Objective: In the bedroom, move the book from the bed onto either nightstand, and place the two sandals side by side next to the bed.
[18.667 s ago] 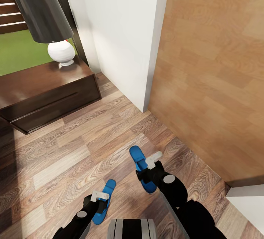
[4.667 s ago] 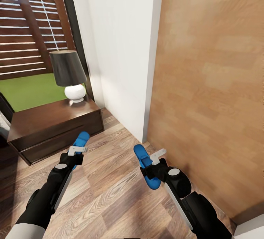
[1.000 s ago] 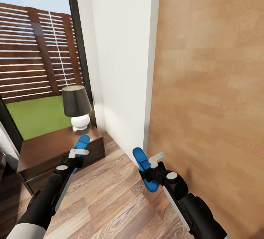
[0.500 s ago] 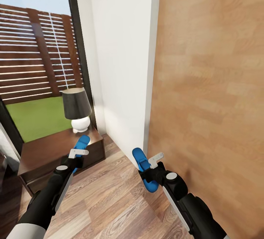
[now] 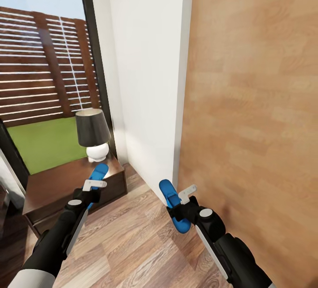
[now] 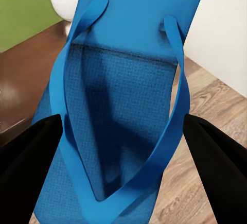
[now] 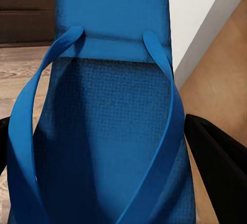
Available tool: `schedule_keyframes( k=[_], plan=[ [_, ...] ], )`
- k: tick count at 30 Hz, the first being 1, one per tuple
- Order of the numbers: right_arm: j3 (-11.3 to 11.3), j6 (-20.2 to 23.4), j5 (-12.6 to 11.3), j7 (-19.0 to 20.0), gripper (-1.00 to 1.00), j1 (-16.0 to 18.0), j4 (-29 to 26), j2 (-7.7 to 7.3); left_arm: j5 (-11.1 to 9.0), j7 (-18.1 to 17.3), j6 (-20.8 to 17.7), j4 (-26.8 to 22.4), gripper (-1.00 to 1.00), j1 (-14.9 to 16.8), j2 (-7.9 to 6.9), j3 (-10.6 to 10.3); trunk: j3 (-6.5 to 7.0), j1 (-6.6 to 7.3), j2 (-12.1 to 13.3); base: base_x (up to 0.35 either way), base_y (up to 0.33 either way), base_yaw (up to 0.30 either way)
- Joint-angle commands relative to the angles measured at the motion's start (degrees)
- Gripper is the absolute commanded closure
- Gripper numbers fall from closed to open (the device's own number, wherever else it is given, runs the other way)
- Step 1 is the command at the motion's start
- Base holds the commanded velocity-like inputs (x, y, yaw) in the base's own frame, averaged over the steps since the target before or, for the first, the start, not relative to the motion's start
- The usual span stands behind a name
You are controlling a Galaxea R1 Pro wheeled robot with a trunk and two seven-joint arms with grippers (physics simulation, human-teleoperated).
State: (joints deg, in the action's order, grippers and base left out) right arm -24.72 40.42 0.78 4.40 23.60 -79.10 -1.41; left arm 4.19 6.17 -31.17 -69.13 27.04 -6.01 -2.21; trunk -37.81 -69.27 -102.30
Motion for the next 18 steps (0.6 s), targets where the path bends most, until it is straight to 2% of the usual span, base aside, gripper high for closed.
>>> schedule_keyframes(
  k=[1, 8, 11, 15, 16, 18],
  plan=[
    [-0.06, 0.28, 0.10, 0.16, 1.00, 0.05, -0.03, -0.02, 0.43, 0.16, -0.32, -0.04, 1.00, 0.03, -0.06, -0.21, 0.12, 0.23, 0.39, 0.000, 0.000, 0.000],
    [-0.06, 0.28, 0.10, 0.10, 1.00, 0.05, 0.79, -0.01, 0.42, 0.13, -0.30, 0.11, 1.00, 0.03, -0.06, -0.25, 1.38, 1.77, 3.19, 0.000, 0.000, 0.000],
    [-0.12, 0.23, 0.12, 0.05, 1.00, 0.05, 2.61, 0.03, 0.32, 0.13, -0.11, 1.68, 1.00, 0.03, -0.06, -0.25, 1.92, 2.43, 4.40, 0.000, 0.000, 0.000],
    [-0.32, -0.41, 0.35, -0.07, 1.00, 0.05, 5.92, 0.83, -0.20, 0.34, 1.20, 9.07, 1.00, 0.07, -0.01, -0.14, 2.64, 3.31, 6.00, 0.000, 0.000, 0.000],
    [-0.39, -1.43, 0.40, -0.20, 1.00, 0.05, 7.11, 1.25, -0.37, 0.37, 2.57, 12.52, 1.00, 0.09, 0.03, -0.09, 2.82, 3.53, 6.40, 0.000, 0.000, 0.000],
    [-0.46, -2.61, 0.41, -0.31, 1.00, 0.05, 8.53, 1.61, -0.53, 0.39, 4.26, 15.67, 1.00, 0.10, 0.06, -0.02, 3.18, 3.97, 7.20, 0.000, 0.000, 0.000]
  ],
)
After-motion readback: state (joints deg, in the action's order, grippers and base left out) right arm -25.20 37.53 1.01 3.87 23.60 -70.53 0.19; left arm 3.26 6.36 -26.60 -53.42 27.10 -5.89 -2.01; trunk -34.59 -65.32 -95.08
